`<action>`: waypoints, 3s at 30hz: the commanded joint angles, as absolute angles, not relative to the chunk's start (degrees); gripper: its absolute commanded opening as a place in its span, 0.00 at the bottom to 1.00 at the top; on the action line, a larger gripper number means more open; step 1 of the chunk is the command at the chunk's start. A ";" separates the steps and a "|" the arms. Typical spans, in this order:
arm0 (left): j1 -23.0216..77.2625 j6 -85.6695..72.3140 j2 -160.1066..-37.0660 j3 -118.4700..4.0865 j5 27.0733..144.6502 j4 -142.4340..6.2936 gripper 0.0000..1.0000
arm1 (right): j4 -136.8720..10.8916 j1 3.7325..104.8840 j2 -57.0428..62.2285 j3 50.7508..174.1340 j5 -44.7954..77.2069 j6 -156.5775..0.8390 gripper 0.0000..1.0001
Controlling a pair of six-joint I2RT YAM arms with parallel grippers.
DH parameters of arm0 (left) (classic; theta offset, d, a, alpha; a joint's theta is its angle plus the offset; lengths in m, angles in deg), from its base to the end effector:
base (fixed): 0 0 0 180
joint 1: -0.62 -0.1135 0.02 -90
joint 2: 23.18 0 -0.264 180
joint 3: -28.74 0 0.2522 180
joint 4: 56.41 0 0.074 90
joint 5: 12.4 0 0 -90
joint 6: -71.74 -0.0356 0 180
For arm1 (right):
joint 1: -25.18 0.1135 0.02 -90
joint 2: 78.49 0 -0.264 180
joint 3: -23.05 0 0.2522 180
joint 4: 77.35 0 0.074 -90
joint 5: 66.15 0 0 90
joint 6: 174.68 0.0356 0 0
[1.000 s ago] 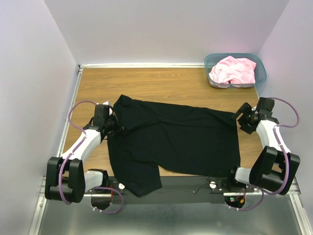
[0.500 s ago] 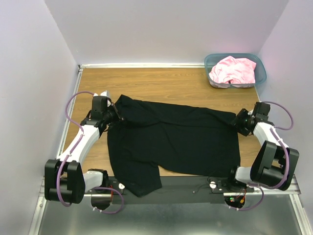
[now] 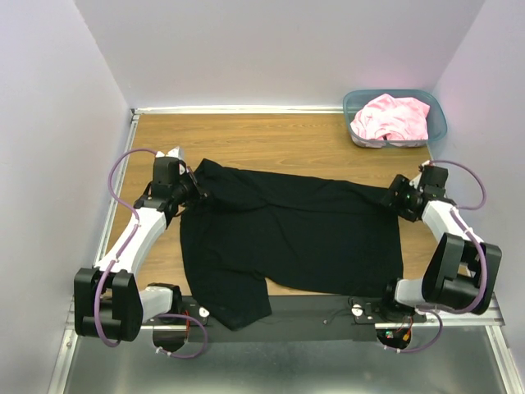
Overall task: Fold and stack the t-shirts
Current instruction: Fold the tshirt
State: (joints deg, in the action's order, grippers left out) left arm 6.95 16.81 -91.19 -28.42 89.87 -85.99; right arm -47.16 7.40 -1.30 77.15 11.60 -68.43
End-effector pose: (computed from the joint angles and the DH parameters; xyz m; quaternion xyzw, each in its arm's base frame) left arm 0.2493 -0.0353 0.2403 -0.1806 0.8856 -0.2381 0.3556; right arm 0.2485 -0.0717 0.1848 0.2440 0.9122 0.0971 0.3145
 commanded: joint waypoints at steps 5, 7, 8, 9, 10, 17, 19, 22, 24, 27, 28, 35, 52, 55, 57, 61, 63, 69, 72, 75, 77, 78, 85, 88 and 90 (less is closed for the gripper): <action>6.69 16.46 -90.94 -30.73 90.43 -83.01 0.00 | -43.55 9.45 5.71 83.65 13.48 -71.42 0.79; 6.69 16.72 -91.21 -30.55 90.08 -82.22 0.00 | -43.63 9.45 7.46 83.74 12.95 -71.06 0.78; 6.69 16.81 -91.47 -30.38 89.73 -82.04 0.00 | -43.72 9.45 8.17 83.92 12.86 -71.06 0.77; 6.60 17.16 -91.65 -30.11 88.77 -81.87 0.00 | -43.72 9.36 9.91 84.61 12.25 -71.23 0.76; 6.51 17.34 -91.91 -30.02 88.41 -81.52 0.00 | -43.90 9.36 10.71 84.97 11.64 -71.24 0.76; 3.35 21.64 -96.56 -29.14 87.80 -75.46 0.00 | -45.83 11.81 18.27 90.15 8.55 -70.80 0.75; 2.47 22.52 -99.98 -30.19 86.13 -74.14 0.00 | -45.83 12.52 20.55 92.08 7.94 -70.54 0.75; -0.33 23.93 -105.34 -35.53 85.16 -71.93 0.00 | -46.09 13.31 25.30 97.95 7.85 -69.48 0.75; -1.04 22.27 -112.86 -40.19 85.42 -74.37 0.00 | -46.62 13.66 28.98 100.25 6.89 -68.78 0.75; -1.66 20.24 -121.93 -50.83 86.82 -78.68 0.00 | -46.53 14.19 32.33 105.88 5.83 -69.65 0.75; -1.66 20.06 -122.93 -54.16 87.09 -79.22 0.00 | -46.53 14.19 32.43 106.67 5.22 -71.13 0.75; -1.66 18.84 -119.07 -55.87 86.04 -79.84 0.00 | -44.25 14.19 26.02 104.93 5.30 -83.53 0.75; -1.14 16.64 -110.72 -43.91 89.38 -78.26 0.00 | -44.69 14.19 21.96 97.54 8.20 -94.18 0.70; -1.05 16.20 -109.84 -43.38 89.73 -78.35 0.00 | -44.60 14.19 22.59 98.15 8.03 -94.53 0.68; -0.87 16.11 -109.23 -42.86 89.73 -78.26 0.00 | -44.60 14.19 22.41 98.33 8.55 -94.70 0.68; -0.70 15.93 -108.52 -42.33 89.82 -78.35 0.00 | -44.60 14.28 22.15 98.16 8.90 -95.40 0.68; -0.70 15.85 -108.43 -42.33 89.90 -78.52 0.00 | -44.78 14.37 21.97 97.98 9.78 -95.67 0.68; -0.61 15.67 -108.52 -42.24 89.99 -78.61 0.00 | -45.13 15.42 22.14 99.65 11.89 -96.72 0.68; -0.52 15.76 -108.52 -42.24 90.08 -78.70 0.00 | -45.04 16.30 23.02 100.35 12.25 -97.08 0.68; -0.43 15.67 -108.61 -42.24 89.99 -78.70 0.00 | -45.04 17.09 24.17 100.88 12.77 -97.34 0.63; -0.43 15.58 -108.61 -42.33 89.91 -78.70 0.00 | -45.04 17.10 24.96 101.14 12.68 -97.34 0.61; -0.43 15.58 -108.61 -42.24 89.91 -78.79 0.00 | -45.04 17.10 25.05 101.32 12.86 -97.25 0.60; -0.35 15.58 -108.96 -42.41 90.08 -78.88 0.00 | -45.04 17.10 25.66 101.15 14.53 -98.22 0.50; -0.35 15.67 -109.05 -42.68 89.99 -78.88 0.00 | -45.22 17.10 25.75 100.79 15.93 -98.74 0.48; -0.35 15.67 -109.05 -42.68 89.91 -78.88 0.00 | -45.57 17.10 25.58 100.53 16.99 -99.36 0.48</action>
